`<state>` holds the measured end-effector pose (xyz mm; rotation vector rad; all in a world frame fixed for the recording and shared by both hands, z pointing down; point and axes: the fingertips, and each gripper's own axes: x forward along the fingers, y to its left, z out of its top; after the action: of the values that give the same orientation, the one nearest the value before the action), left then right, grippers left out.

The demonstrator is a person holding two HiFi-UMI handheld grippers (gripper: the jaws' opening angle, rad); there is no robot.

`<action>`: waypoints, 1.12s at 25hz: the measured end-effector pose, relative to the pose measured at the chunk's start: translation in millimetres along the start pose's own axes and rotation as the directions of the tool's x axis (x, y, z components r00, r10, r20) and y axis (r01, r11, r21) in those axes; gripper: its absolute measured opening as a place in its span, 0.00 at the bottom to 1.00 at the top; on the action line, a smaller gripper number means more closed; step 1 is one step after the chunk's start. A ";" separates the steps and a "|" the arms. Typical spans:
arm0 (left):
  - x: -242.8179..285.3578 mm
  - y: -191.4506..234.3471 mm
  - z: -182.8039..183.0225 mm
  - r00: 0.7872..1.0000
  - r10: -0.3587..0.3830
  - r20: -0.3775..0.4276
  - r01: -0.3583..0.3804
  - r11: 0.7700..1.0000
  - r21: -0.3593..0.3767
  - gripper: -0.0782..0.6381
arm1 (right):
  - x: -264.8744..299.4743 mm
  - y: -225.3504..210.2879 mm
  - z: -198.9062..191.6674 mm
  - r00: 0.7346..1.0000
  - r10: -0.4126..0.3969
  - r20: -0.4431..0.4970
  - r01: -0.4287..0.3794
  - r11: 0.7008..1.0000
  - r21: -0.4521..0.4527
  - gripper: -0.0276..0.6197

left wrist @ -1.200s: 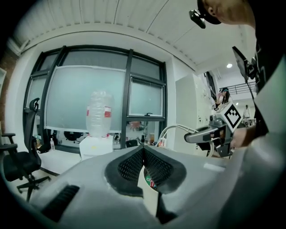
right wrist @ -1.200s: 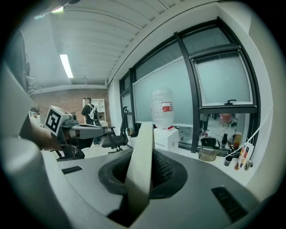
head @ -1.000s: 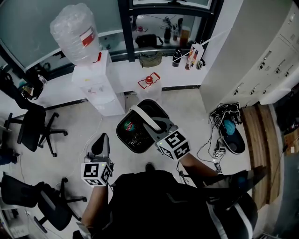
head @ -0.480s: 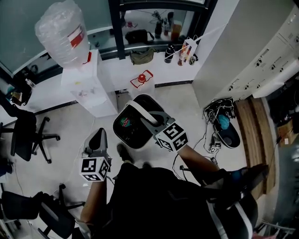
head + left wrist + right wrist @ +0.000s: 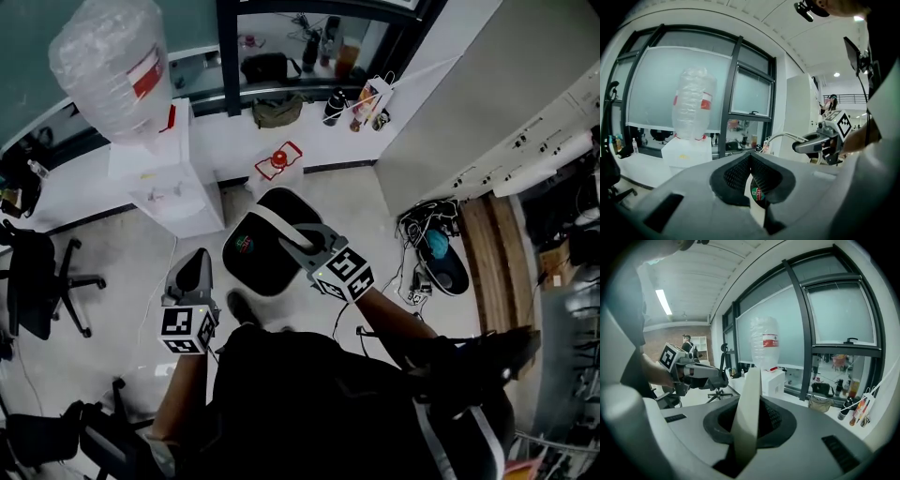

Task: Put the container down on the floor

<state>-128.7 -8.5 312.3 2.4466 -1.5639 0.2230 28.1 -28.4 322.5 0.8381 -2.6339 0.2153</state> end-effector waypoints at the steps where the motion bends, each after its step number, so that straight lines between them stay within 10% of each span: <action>1: 5.0 5.5 -0.4 1.000 -0.003 -0.004 0.003 1.000 0.002 0.12 | 6.9 -3.2 -1.3 1.000 0.005 -0.008 -0.005 1.000 -0.003 0.13; 28: 138.7 117.9 -73.7 0.983 -0.095 -0.158 0.085 0.994 -0.067 0.12 | 183.2 -67.3 -46.7 0.985 0.083 -0.148 -0.084 0.996 -0.005 0.13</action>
<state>-177.9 -157.2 430.7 2.3815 -1.3698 0.3433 -57.3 -167.8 438.9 0.6813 -2.5305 0.2740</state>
